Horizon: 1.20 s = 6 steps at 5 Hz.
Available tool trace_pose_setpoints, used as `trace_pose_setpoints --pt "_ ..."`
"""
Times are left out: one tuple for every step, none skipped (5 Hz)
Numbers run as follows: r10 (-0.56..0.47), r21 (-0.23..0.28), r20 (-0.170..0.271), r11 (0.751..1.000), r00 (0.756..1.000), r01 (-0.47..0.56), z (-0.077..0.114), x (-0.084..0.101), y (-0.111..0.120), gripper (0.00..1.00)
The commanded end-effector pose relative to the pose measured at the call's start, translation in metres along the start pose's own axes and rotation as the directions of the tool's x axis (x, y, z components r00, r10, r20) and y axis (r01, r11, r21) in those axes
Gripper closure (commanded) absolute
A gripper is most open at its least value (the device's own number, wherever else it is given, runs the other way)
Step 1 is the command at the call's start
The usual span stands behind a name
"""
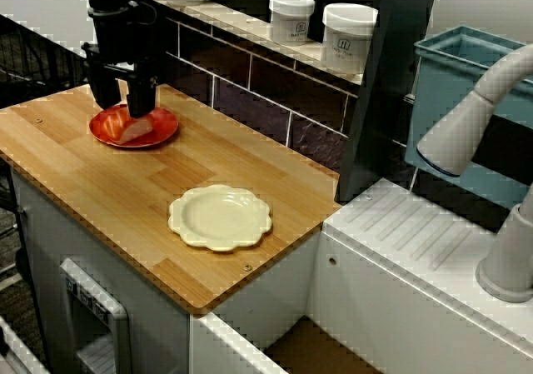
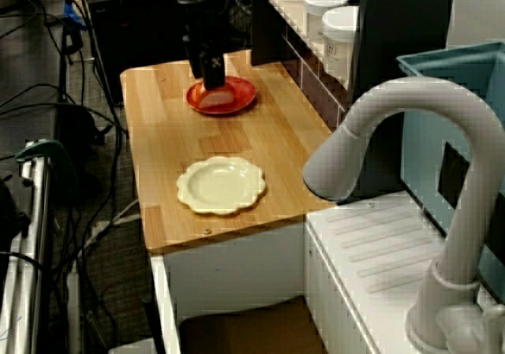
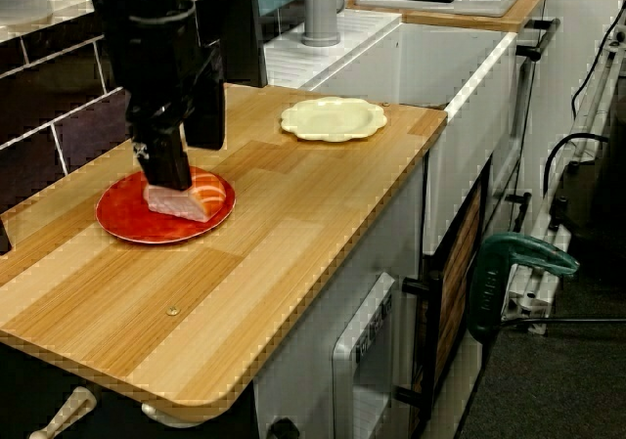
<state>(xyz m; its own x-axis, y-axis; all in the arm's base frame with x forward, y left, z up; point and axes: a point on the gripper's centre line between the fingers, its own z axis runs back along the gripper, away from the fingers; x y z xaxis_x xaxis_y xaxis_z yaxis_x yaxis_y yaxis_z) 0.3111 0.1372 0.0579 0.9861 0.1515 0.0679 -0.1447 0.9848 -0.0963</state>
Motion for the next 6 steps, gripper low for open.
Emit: trace_pose_setpoints --pt "0.011 0.052 -0.005 0.999 1.0 -0.01 -0.01 0.016 -0.003 0.0" --pt "0.012 0.061 -0.022 0.998 1.0 -0.01 -0.019 0.017 -0.003 0.0" --pt "0.001 0.071 -0.02 0.998 1.0 0.0 -0.022 0.016 -0.007 1.0" --pt "-0.005 0.08 -0.032 0.997 0.999 0.008 -0.014 0.014 -0.007 1.0" --pt "-0.015 0.066 -0.047 0.998 0.999 0.018 0.0 0.015 -0.008 1.0" --pt "-0.049 0.064 -0.047 0.997 0.998 0.052 0.016 0.021 -0.024 1.0"
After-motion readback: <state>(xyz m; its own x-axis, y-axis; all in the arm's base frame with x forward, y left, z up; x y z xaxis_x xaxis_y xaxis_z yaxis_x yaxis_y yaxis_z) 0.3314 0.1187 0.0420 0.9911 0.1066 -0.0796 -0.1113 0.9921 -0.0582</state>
